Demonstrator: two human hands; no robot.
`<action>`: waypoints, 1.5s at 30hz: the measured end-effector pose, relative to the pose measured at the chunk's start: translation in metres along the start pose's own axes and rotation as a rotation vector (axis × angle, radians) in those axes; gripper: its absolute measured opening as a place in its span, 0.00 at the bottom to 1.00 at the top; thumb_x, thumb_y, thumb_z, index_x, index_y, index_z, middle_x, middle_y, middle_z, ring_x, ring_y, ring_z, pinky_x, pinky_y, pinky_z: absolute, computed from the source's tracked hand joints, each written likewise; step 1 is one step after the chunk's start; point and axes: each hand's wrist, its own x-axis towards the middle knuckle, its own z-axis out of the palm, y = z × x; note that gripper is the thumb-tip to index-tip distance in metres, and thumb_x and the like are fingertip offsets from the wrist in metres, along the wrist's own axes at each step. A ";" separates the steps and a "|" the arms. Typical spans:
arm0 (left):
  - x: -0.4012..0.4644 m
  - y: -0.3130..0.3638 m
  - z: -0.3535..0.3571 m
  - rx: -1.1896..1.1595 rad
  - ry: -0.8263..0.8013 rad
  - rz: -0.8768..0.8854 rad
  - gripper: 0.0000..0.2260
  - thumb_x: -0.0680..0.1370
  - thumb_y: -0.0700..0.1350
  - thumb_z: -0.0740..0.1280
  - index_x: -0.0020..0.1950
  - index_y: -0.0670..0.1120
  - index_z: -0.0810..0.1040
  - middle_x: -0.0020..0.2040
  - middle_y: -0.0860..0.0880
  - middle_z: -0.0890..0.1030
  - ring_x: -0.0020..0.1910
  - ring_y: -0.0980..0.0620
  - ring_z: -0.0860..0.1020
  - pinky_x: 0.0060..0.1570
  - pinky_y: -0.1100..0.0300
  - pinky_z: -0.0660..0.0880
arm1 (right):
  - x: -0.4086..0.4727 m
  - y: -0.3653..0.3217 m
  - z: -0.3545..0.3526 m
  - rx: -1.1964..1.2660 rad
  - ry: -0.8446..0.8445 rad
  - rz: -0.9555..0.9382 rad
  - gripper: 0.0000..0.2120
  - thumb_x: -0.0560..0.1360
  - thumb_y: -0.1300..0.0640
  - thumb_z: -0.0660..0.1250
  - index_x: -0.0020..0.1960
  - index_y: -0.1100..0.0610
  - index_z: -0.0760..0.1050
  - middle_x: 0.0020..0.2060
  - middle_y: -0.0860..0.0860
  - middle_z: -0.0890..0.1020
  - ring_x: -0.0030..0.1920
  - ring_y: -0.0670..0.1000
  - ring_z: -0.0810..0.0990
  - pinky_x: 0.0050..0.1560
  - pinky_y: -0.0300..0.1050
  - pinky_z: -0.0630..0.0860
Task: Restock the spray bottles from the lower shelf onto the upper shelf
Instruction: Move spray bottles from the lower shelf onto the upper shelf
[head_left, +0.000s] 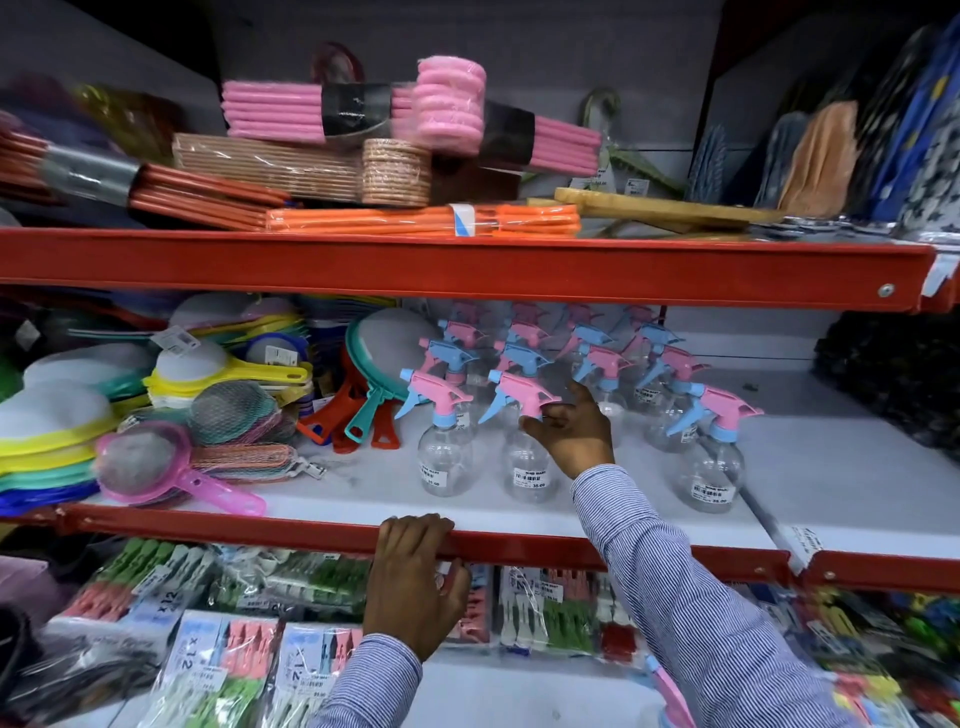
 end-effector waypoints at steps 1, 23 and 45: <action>0.000 0.000 0.000 -0.001 0.000 -0.002 0.19 0.68 0.53 0.69 0.58 0.52 0.75 0.53 0.53 0.79 0.55 0.52 0.71 0.67 0.49 0.68 | 0.000 0.001 0.001 0.008 0.000 -0.001 0.42 0.66 0.60 0.78 0.73 0.58 0.60 0.44 0.53 0.81 0.46 0.50 0.79 0.52 0.40 0.74; -0.001 0.016 0.007 0.085 -0.029 0.059 0.26 0.70 0.56 0.62 0.64 0.47 0.74 0.64 0.45 0.77 0.67 0.42 0.70 0.74 0.41 0.57 | -0.078 0.027 -0.065 -0.098 0.105 -0.256 0.21 0.67 0.56 0.76 0.58 0.54 0.77 0.46 0.48 0.85 0.45 0.46 0.82 0.50 0.36 0.78; -0.007 0.078 0.027 -0.019 -0.092 0.136 0.25 0.70 0.54 0.65 0.65 0.47 0.73 0.58 0.46 0.79 0.58 0.45 0.73 0.70 0.47 0.63 | -0.138 0.230 -0.113 -0.937 -0.203 0.482 0.23 0.64 0.55 0.75 0.57 0.59 0.75 0.55 0.58 0.82 0.55 0.57 0.81 0.54 0.47 0.78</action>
